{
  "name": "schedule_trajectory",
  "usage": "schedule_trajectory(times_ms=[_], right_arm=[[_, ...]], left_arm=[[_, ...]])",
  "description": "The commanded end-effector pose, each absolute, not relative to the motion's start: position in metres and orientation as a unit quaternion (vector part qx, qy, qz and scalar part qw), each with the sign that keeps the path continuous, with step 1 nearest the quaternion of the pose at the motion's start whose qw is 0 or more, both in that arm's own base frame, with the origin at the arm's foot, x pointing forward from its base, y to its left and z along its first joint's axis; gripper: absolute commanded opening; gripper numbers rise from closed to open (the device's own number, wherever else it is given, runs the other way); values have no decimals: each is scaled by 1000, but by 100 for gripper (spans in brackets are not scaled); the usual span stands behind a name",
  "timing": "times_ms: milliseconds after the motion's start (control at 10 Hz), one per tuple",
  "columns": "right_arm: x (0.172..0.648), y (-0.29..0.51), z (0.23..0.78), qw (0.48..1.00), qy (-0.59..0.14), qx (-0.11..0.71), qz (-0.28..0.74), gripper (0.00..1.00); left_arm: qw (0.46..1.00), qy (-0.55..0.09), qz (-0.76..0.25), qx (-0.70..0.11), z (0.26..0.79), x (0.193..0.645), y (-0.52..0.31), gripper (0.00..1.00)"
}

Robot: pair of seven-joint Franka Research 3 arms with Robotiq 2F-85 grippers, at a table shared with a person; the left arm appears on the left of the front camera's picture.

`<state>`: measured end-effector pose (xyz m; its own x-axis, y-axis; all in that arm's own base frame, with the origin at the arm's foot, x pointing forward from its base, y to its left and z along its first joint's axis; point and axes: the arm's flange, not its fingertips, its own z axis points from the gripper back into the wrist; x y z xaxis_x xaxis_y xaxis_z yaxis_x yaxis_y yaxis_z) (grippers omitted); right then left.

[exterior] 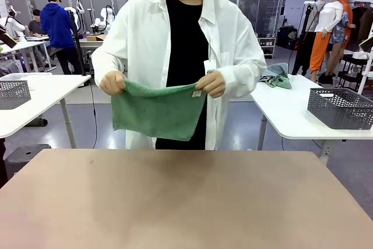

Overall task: Fold the towels and place them in the basket.
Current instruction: When a person lays out a Towel with hook on the table, fold it in half twice.

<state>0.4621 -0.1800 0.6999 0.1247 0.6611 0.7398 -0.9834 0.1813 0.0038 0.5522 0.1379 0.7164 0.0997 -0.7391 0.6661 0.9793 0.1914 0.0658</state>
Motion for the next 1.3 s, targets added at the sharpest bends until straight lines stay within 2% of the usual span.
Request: schedule_trajectory(times_ms=[0, 600, 1200], right_arm=[[462, -177, 703, 697, -311, 265, 589, 100], [455, -176, 723, 723, -349, 262, 537, 100], [450, -175, 725, 726, -364, 265, 520, 100]], left_arm=[[713, -295, -602, -203, 716, 552, 138, 100], [710, -319, -583, -232, 723, 551, 144, 100], [704, -322, -585, -239, 729, 539, 146, 100]])
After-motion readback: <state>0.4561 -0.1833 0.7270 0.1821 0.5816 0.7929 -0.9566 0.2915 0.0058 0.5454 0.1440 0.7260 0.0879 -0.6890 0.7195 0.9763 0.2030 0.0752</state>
